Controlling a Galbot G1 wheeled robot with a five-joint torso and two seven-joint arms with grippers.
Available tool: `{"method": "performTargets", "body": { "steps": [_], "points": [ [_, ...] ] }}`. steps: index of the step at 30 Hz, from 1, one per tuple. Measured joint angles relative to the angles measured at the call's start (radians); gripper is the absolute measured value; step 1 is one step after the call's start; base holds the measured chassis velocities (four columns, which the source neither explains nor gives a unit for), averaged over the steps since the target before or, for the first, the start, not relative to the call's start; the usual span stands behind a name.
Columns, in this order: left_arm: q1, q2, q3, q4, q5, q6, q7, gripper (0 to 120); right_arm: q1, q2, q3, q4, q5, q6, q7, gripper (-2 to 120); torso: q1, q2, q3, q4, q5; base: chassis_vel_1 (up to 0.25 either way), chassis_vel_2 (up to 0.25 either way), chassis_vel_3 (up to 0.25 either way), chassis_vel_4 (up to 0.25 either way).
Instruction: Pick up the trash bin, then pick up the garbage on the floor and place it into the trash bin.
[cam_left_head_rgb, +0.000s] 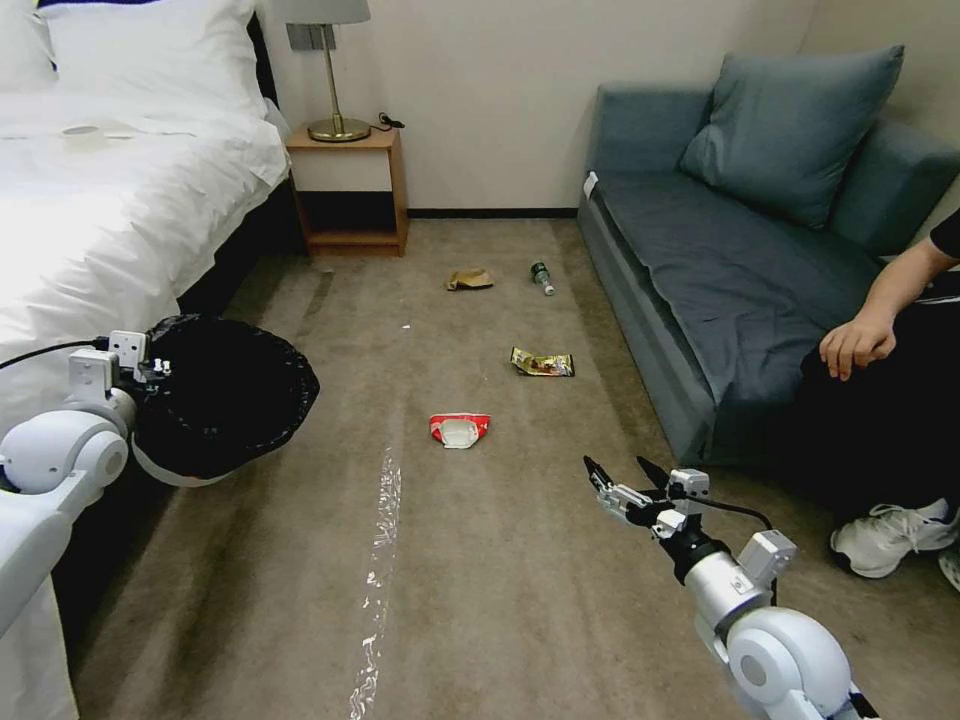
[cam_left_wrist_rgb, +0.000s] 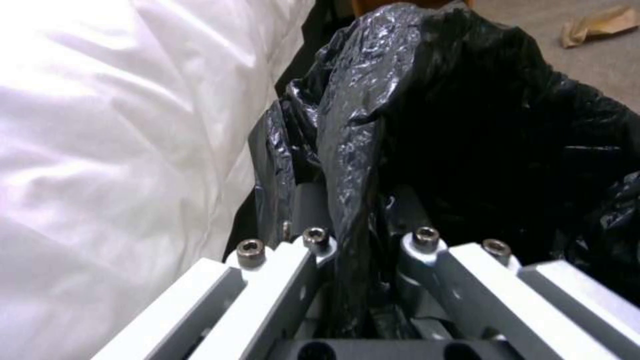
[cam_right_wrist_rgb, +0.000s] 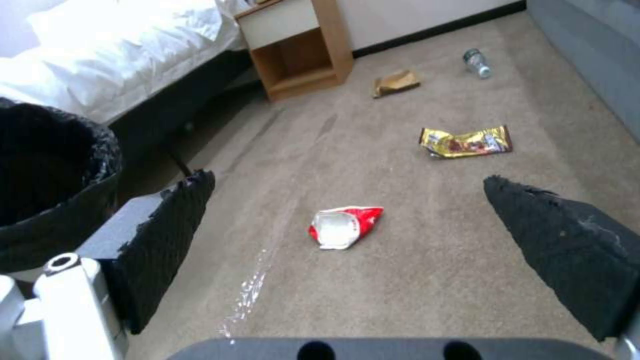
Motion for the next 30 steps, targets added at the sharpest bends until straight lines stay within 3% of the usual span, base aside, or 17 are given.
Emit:
{"method": "performTargets", "body": {
  "steps": [30],
  "points": [
    [0.001,-0.006,0.007,0.005,0.001,-0.013,0.004,5,0.002,0.004,-0.01,-0.021,-0.001,0.013,-0.024,100,0.0,0.0,0.0,-0.0001,-0.0001,-0.001,0.001,0.001,-0.002]
  ]
}}
